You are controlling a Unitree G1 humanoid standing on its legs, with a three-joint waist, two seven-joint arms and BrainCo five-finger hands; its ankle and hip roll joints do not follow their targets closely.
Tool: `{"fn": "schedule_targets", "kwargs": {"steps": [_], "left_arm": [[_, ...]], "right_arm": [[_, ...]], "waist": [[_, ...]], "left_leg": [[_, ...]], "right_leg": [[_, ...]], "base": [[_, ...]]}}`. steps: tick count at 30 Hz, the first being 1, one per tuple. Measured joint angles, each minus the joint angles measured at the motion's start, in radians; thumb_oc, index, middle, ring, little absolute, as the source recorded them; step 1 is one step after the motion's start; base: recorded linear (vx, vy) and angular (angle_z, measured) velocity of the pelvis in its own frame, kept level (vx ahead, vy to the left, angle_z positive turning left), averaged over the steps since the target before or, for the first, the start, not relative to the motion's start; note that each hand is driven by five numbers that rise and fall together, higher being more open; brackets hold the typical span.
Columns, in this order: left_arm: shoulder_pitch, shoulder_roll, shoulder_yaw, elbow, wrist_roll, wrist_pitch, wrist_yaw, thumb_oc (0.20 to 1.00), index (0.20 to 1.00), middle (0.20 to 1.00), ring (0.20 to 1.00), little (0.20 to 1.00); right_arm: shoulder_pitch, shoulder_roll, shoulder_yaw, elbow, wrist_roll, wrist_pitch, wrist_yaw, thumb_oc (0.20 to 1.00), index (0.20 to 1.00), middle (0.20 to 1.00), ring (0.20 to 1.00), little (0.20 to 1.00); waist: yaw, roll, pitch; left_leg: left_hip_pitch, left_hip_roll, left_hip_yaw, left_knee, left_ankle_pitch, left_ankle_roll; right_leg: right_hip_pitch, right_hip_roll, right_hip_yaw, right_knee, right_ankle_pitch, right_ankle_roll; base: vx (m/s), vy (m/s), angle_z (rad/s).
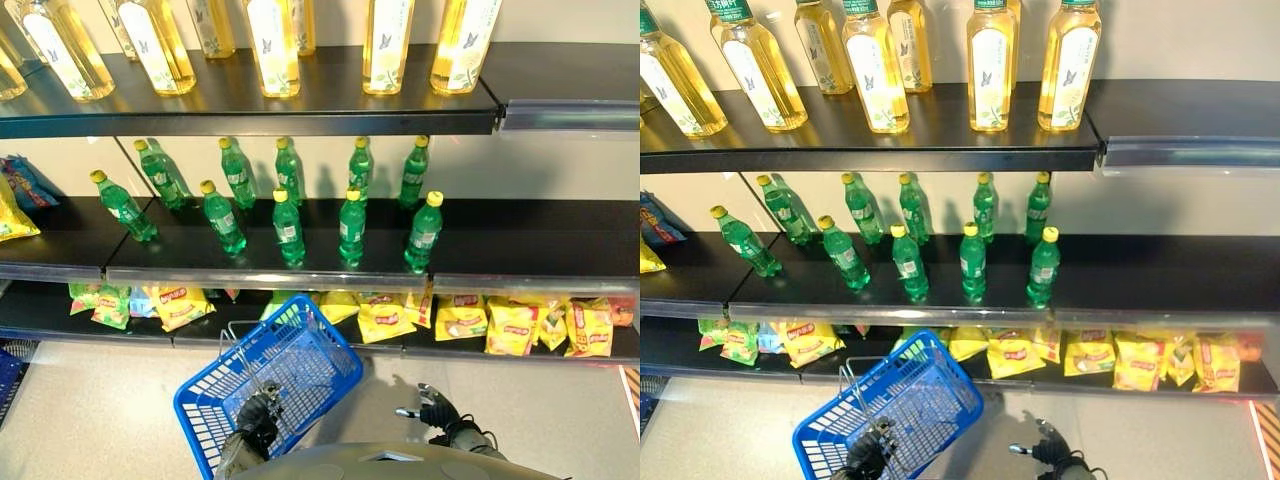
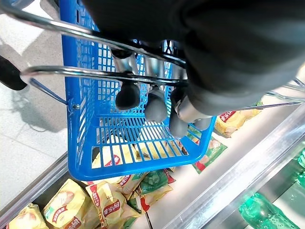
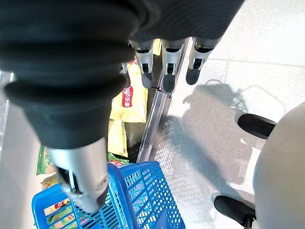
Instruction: Pick up the snacks into the basket
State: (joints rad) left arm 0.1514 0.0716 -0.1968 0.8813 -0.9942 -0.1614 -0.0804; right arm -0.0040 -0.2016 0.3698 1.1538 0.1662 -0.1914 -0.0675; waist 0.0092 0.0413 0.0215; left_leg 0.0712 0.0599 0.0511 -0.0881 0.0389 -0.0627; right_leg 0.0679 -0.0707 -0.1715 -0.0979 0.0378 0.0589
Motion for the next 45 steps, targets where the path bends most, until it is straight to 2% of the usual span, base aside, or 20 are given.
{"fn": "schedule_targets", "kwargs": {"steps": [6, 8, 17, 22, 30, 32, 34, 36, 37, 39, 41, 42, 43, 45], "left_arm": [[-0.004, 0.001, 0.001, -0.005, 0.001, 0.0, 0.0, 0.2, 0.2, 0.2, 0.2, 0.2], [-0.003, 0.003, 0.001, -0.005, 0.001, 0.0, 0.0, 0.2, 0.2, 0.2, 0.2, 0.2], [-0.003, 0.009, 0.001, -0.006, 0.041, 0.0, -0.003, 0.2, 0.2, 0.2, 0.2, 0.2], [0.017, 0.021, 0.004, -0.086, 0.057, 0.0, -0.004, 0.2, 0.2, 0.2, 0.2, 0.2], [0.041, 0.037, 0.004, -0.166, 0.077, 0.0, -0.004, 0.2, 0.2, 0.2, 0.2, 0.2], [0.028, 0.051, 0.002, -0.225, 0.077, -0.001, -0.001, 0.2, 0.2, 0.2, 0.2, 0.2], [-0.014, 0.076, 0.0, -0.253, 0.077, -0.002, 0.0, 0.2, 0.2, 0.2, 0.2, 0.2], [-0.068, 0.093, 0.0, -0.258, 0.076, -0.002, 0.002, 0.2, 0.2, 0.2, 0.2, 0.2], [-0.079, 0.097, 0.001, -0.257, 0.076, -0.002, 0.002, 0.2, 0.2, 0.2, 0.2, 0.2], [-0.098, 0.108, 0.003, -0.273, 0.07, -0.005, 0.002, 0.2, 0.2, 0.2, 0.2, 0.2], [-0.106, 0.11, 0.003, -0.278, 0.063, -0.013, 0.006, 0.2, 0.2, 0.2, 0.2, 0.2], [-0.113, 0.112, 0.006, -0.306, 0.054, -0.026, 0.009, 0.2, 0.2, 0.2, 0.2, 0.2], [-0.123, 0.113, 0.007, -0.307, 0.046, -0.026, 0.014, 0.2, 0.2, 0.2, 0.2, 0.2], [-0.14, 0.121, 0.005, -0.308, 0.035, -0.026, 0.022, 0.2, 0.2, 0.2, 0.2, 0.2]], "right_arm": [[0.0, -0.011, 0.006, -0.022, -0.008, 0.001, 0.009, 1.0, 1.0, 1.0, 1.0, 1.0], [0.0, -0.013, 0.012, -0.033, -0.02, 0.001, 0.01, 1.0, 1.0, 1.0, 1.0, 1.0], [0.007, -0.036, 0.064, -0.116, -0.076, 0.011, 0.055, 1.0, 1.0, 1.0, 1.0, 1.0], [0.016, -0.052, 0.069, -0.21, -0.076, 0.017, 0.061, 1.0, 1.0, 1.0, 1.0, 1.0], [0.03, -0.054, 0.05, -0.249, -0.075, 0.016, 0.059, 1.0, 1.0, 1.0, 1.0, 1.0], [-0.001, -0.074, 0.041, -0.278, -0.065, 0.016, 0.057, 1.0, 1.0, 1.0, 1.0, 1.0], [-0.031, -0.092, 0.033, -0.324, -0.053, 0.014, 0.057, 1.0, 1.0, 1.0, 1.0, 1.0], [-0.05, -0.107, 0.016, -0.347, -0.023, 0.014, 0.057, 1.0, 1.0, 1.0, 1.0, 1.0], [-0.052, -0.108, 0.01, -0.351, -0.016, 0.013, 0.056, 1.0, 1.0, 1.0, 1.0, 1.0], [-0.054, -0.112, -0.029, -0.388, 0.031, 0.006, 0.055, 1.0, 1.0, 1.0, 1.0, 1.0], [-0.054, -0.114, -0.064, -0.43, 0.077, -0.002, 0.054, 1.0, 1.0, 1.0, 1.0, 1.0], [-0.058, -0.122, -0.089, -0.473, 0.106, -0.01, 0.051, 1.0, 1.0, 1.0, 1.0, 1.0], [-0.076, -0.125, -0.09, -0.473, 0.122, -0.013, 0.046, 1.0, 1.0, 1.0, 1.0, 1.0], [-0.113, -0.128, -0.099, -0.482, 0.179, -0.022, 0.044, 1.0, 1.0, 1.0, 1.0, 1.0]], "waist": [[-0.006, 0.002, 0.022], [-0.019, 0.001, 0.023], [-0.02, 0.001, 0.023], [-0.02, -0.001, 0.025], [-0.022, 0.0, 0.042], [-0.019, 0.006, 0.091], [-0.023, -0.005, 0.141], [-0.023, -0.017, 0.194], [-0.023, -0.021, 0.205], [-0.025, -0.035, 0.221], [-0.027, -0.035, 0.23], [-0.027, -0.034, 0.243], [-0.026, -0.035, 0.252], [-0.047, -0.038, 0.267]], "left_leg": [[0.003, 0.0, 0.0, 0.0, 0.0, 0.0], [0.003, 0.0, 0.0, 0.0, 0.0, 0.0], [0.006, -0.001, 0.003, 0.0, 0.0, 0.0], [0.006, -0.001, 0.005, 0.0, 0.0, 0.0], [0.005, -0.008, 0.009, 0.001, 0.0, 0.001], [-0.033, -0.006, 0.03, 0.027, 0.001, 0.006], [-0.147, -0.015, 0.028, 0.136, -0.019, 0.022], [-0.233, -0.022, 0.028, 0.215, -0.036, 0.019], [-0.241, -0.022, 0.028, 0.223, -0.04, 0.021], [-0.337, -0.021, 0.029, 0.342, -0.091, 0.024], [-0.418, -0.013, 0.028, 0.434, -0.121, 0.022], [-0.501, -0.003, 0.027, 0.526, -0.153, 0.016], [-0.529, 0.001, 0.025, 0.554, -0.157, 0.014], [-0.611, 0.015, 0.014, 0.651, -0.187, 0.007]], "right_leg": [[0.003, 0.0, 0.001, 0.0, 0.0, 0.0], [0.004, 0.0, 0.0, 0.0, 0.0, 0.0], [0.007, 0.0, 0.006, 0.0, 0.001, -0.001], [0.004, 0.001, 0.009, 0.0, 0.001, 0.0], [-0.004, -0.001, 0.013, 0.013, 0.005, -0.002], [-0.086, -0.008, 0.021, 0.11, -0.016, -0.001], [-0.2, -0.036, 0.017, 0.22, -0.043, -0.003], [-0.289, -0.053, 0.008, 0.323, -0.076, -0.007], [-0.3, -0.056, 0.005, 0.34, -0.087, -0.003], [-0.397, -0.078, -0.001, 0.463, -0.136, -0.015], [-0.467, -0.083, 0.002, 0.541, -0.156, -0.018], [-0.543, -0.089, 0.001, 0.619, -0.183, -0.03], [-0.57, -0.088, 0.002, 0.644, -0.188, -0.032], [-0.644, -0.089, 0.001, 0.728, -0.217, -0.048]], "base": [[-0.01, 0.0, 0.0], [0.0, 0.0, 0.0], [0.0, 0.0, 0.0], [0.0, 0.0, 0.0], [-0.09, 0.015, -0.03], [-0.28, 0.015, -0.31], [-0.26, -0.022, 0.0], [-0.15, -0.014, 0.18], [-0.18, -0.005, 0.17], [-0.21, 0.004, 0.06], [-0.13, -0.002, 0.02], [-0.08, -0.001, 0.04], [-0.11, 0.007, 0.06], [-0.05, 0.005, 0.02]]}}
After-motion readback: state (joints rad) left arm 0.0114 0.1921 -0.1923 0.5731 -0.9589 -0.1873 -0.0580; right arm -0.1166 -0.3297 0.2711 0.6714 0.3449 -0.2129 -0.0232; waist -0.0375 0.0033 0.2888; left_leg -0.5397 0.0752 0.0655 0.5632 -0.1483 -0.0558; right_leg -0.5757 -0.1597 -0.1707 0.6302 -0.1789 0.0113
